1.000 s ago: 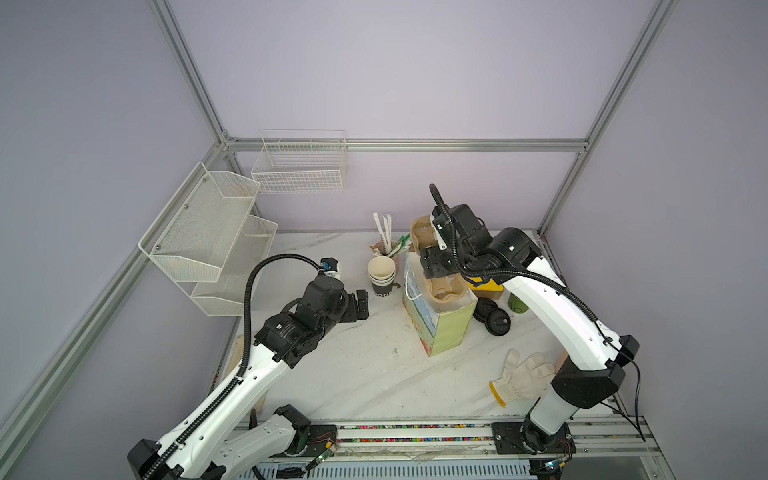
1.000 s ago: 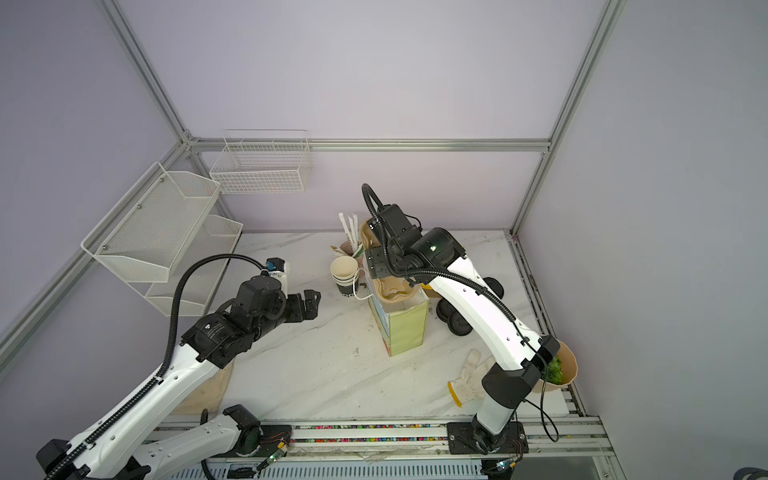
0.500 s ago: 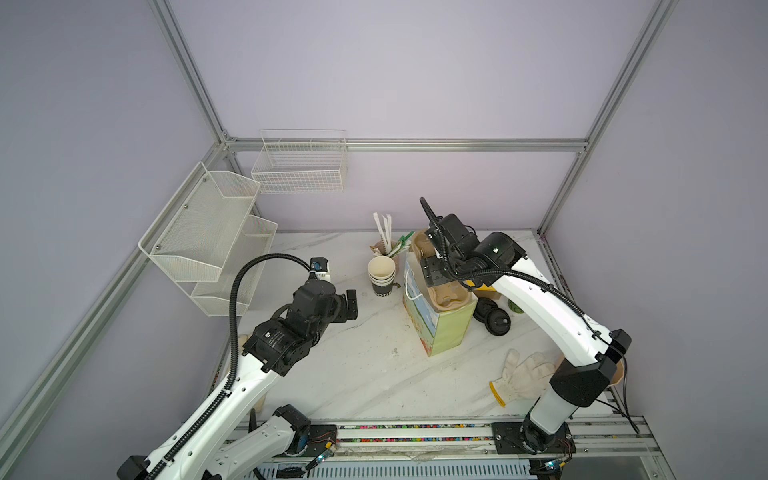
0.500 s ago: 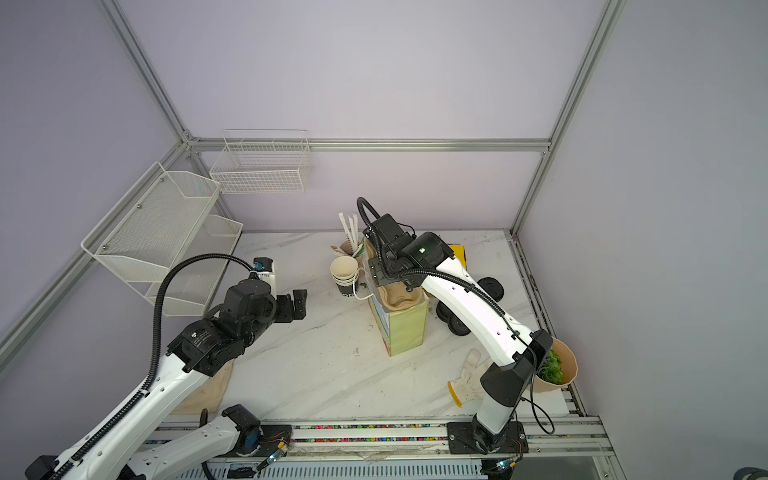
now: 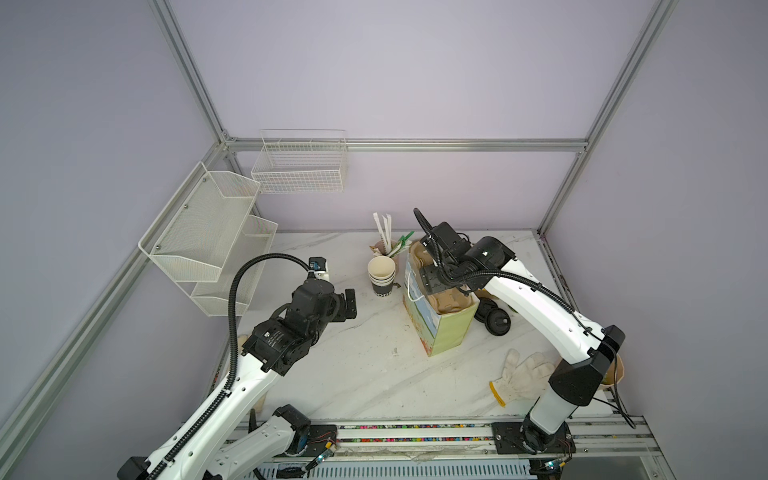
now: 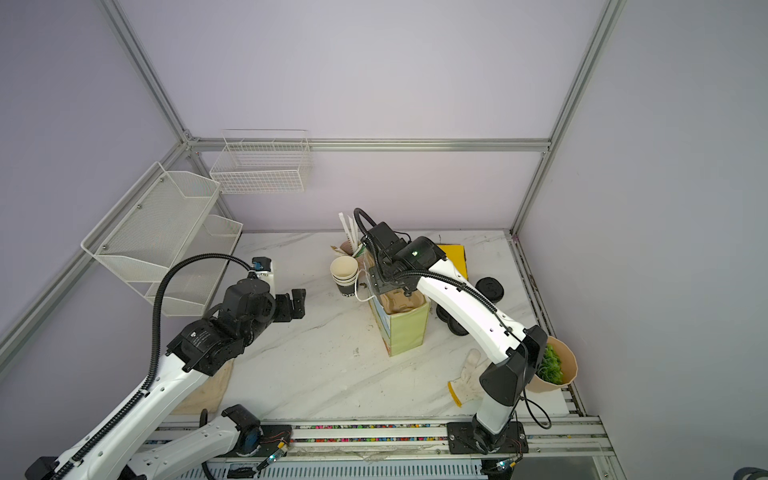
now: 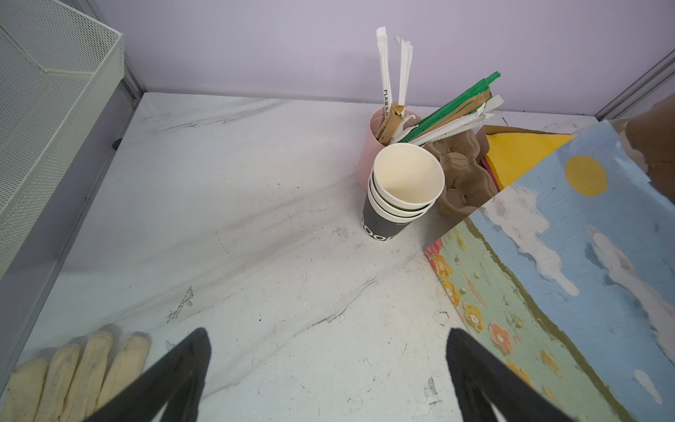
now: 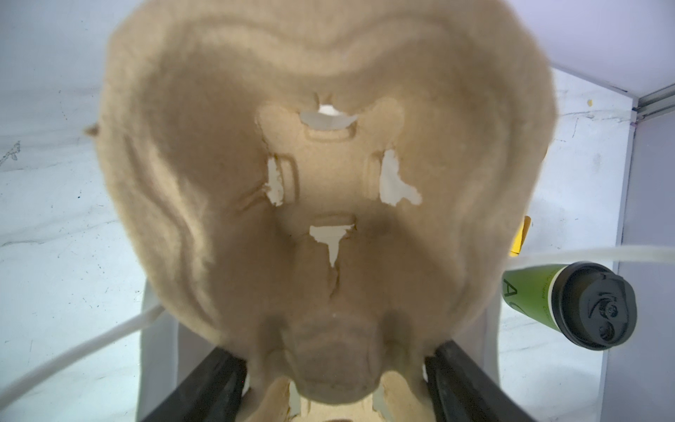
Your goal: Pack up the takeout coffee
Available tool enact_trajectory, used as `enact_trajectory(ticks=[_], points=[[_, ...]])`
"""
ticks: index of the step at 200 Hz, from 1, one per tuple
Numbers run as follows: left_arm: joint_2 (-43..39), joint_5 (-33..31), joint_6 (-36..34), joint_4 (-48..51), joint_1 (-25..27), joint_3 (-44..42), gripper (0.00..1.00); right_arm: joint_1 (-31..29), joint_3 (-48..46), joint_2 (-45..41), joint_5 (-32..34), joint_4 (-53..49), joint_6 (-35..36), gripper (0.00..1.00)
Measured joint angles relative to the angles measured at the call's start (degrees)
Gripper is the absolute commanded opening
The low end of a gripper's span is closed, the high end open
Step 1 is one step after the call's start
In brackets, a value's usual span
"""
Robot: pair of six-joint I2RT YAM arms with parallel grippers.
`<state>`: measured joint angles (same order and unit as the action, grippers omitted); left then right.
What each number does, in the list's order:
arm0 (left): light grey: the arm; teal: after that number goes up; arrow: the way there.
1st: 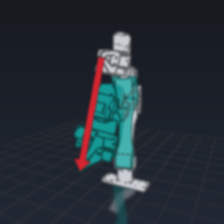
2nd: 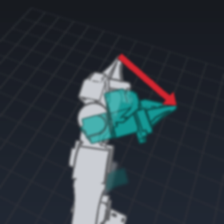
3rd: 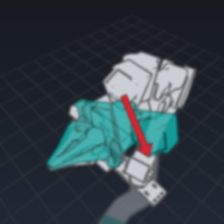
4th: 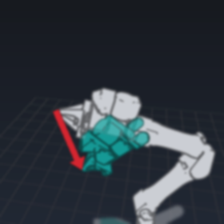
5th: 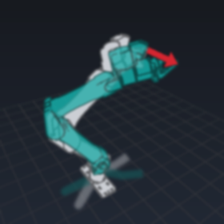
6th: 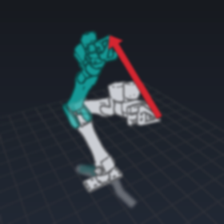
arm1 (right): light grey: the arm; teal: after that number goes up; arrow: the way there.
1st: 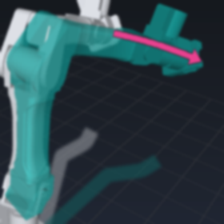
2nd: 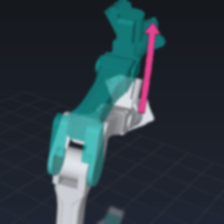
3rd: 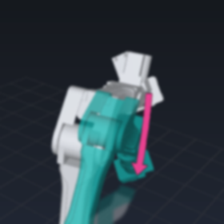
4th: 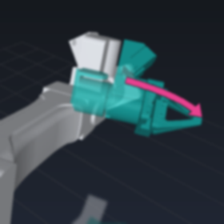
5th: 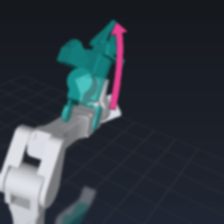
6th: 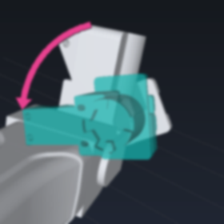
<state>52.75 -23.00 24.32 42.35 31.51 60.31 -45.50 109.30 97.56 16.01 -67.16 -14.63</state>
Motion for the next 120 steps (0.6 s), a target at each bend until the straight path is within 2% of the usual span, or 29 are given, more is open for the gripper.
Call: enact_trajectory(ticks=[120], points=[[0.0,0.2,0.0,0.0,-0.4,0.0,1.00,0.2,-2.1,1.8,-1.9,-0.2,-0.7,0.77]])
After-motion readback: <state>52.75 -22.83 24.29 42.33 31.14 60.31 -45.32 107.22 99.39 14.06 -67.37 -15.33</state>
